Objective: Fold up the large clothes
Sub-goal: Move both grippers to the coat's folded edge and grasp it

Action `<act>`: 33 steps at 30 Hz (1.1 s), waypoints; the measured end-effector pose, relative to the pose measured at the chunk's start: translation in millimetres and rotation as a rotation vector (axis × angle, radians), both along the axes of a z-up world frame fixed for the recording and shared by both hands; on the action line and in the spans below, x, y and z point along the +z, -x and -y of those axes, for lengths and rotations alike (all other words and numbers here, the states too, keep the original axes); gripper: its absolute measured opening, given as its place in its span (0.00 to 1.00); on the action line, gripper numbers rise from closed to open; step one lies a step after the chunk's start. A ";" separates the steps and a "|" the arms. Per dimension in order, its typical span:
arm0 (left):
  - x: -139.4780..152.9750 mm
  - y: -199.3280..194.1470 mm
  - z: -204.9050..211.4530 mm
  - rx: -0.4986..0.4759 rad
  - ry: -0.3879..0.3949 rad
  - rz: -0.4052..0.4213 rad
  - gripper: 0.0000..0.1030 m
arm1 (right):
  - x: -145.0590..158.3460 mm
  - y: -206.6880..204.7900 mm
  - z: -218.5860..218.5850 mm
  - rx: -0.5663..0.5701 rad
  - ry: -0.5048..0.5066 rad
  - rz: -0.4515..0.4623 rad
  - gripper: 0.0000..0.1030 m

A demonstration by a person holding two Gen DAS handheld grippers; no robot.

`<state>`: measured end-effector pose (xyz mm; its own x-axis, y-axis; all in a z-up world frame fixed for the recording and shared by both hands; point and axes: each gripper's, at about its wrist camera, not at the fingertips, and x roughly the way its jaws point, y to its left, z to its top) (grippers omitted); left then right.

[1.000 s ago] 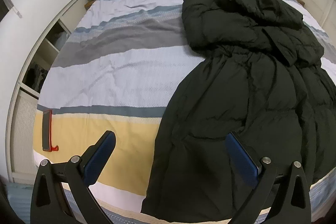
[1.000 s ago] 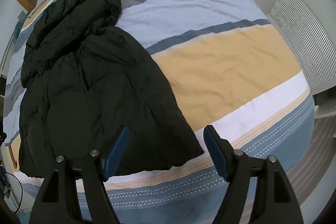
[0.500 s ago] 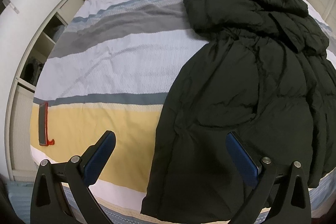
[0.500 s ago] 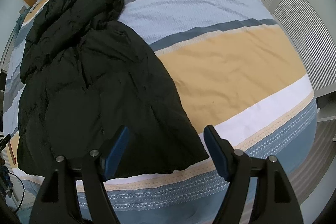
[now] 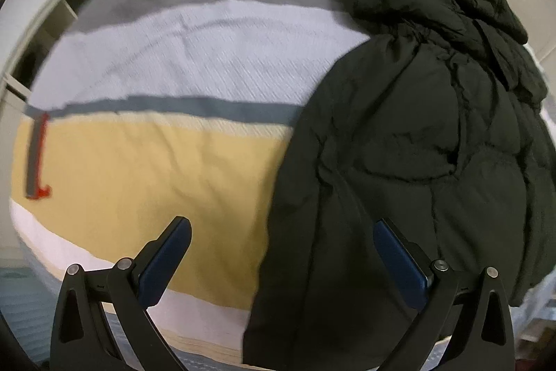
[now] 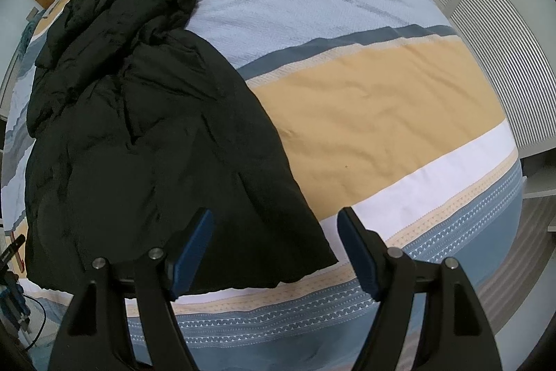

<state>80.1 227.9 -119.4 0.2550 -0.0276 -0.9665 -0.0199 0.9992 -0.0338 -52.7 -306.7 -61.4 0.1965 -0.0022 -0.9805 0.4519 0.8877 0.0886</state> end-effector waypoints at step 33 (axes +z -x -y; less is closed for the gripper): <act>-101.1 36.4 9.3 0.152 0.359 -0.239 0.99 | -93.4 0.5 6.3 -0.008 -0.365 -0.018 0.71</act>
